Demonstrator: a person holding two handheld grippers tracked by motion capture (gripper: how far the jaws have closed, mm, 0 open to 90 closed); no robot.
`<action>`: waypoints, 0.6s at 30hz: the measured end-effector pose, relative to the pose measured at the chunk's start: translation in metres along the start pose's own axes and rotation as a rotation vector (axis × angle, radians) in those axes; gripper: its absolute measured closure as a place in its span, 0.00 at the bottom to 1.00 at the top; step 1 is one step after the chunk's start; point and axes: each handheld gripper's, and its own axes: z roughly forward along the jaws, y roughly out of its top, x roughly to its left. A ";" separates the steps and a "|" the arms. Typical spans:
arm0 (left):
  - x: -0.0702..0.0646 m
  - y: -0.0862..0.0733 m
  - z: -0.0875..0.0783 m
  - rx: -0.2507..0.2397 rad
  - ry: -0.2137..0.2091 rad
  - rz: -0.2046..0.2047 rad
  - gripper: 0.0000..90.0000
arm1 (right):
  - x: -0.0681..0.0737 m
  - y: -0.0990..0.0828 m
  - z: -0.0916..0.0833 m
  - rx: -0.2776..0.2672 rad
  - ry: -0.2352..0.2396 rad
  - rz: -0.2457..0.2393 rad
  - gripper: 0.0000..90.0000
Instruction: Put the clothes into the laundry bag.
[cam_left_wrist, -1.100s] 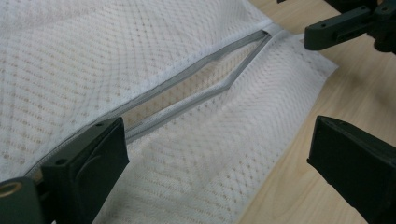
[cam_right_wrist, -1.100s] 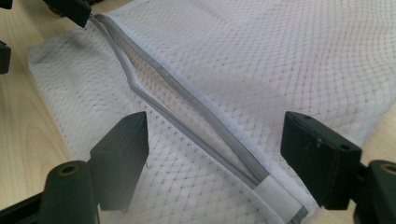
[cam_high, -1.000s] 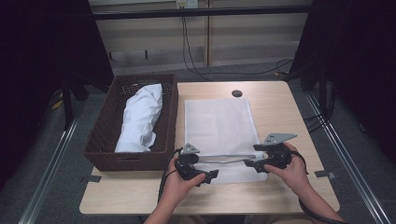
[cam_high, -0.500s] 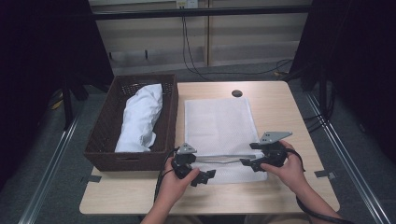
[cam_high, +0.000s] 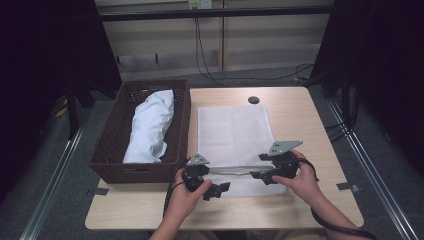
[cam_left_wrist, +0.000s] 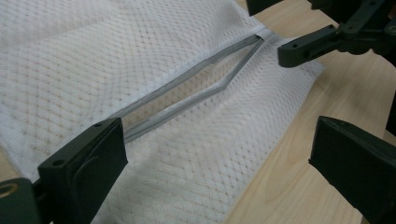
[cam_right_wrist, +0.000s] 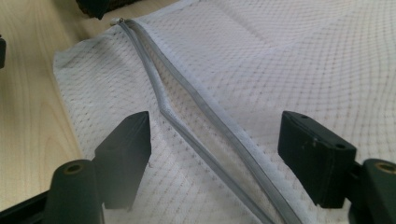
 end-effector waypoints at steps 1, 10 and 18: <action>0.000 0.000 0.000 -0.001 -0.001 0.001 0.04 | 0.001 0.002 0.001 0.000 0.000 0.001 0.29; 0.004 -0.006 -0.002 0.011 0.009 -0.023 0.04 | 0.001 0.016 0.011 -0.023 0.049 -0.042 0.48; 0.005 -0.010 -0.001 0.019 -0.005 -0.031 0.04 | 0.010 0.026 0.035 0.013 0.067 -0.110 0.68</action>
